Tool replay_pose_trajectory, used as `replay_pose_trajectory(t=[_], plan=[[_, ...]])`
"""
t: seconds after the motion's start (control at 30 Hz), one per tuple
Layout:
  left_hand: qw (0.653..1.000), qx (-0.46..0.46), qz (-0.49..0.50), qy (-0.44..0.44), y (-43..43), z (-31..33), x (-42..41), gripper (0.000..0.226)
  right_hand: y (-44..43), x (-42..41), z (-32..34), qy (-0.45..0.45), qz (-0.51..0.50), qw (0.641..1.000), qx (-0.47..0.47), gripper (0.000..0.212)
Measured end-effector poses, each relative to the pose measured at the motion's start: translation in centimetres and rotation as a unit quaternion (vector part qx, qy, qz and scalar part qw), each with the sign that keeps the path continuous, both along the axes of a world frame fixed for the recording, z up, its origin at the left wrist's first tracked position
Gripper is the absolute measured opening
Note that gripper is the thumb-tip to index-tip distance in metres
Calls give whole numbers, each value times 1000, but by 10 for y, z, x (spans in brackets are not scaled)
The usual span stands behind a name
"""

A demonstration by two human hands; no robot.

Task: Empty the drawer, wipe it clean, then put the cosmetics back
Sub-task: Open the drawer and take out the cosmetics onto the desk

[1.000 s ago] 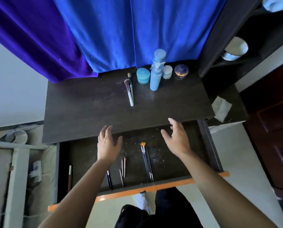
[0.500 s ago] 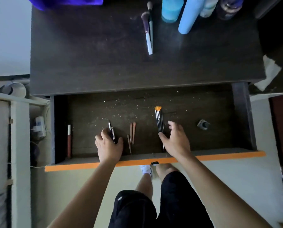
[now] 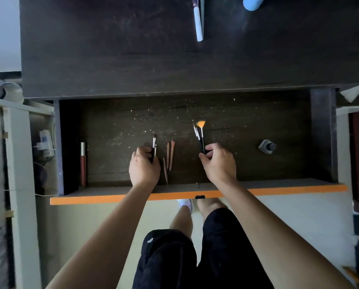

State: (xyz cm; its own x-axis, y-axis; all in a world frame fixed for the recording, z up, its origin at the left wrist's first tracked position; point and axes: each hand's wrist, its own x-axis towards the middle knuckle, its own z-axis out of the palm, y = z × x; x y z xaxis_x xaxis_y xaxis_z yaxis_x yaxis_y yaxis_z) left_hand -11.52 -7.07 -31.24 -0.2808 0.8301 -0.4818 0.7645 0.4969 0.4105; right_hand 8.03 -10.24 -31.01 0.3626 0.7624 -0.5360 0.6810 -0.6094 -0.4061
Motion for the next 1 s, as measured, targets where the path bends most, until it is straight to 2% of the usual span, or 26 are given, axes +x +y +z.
replay_pose_trajectory(t=[0.3, 0.47, 0.57, 0.8, 1.0], plan=[[1000, 18, -20, 12, -3, -4, 0, 23, 7, 1, 1, -11, 1, 1000, -14, 20], [1000, 23, 11, -12, 0, -3, 0, 23, 9, 7, 1, 17, -13, 1000, -13, 27], [1000, 2, 23, -8, 3, -3, 0, 27, 7, 10, 3, 29, -7, 1000, 10, 28], [999, 1, -29, 45, 4, 2, 5, 25, 7, 18, 10, 60, -20, 995, 78, 28], [999, 24, -24, 18, 12, 15, 11, 17, 18, 24, 25, 102, -15, 986, 129, 26]])
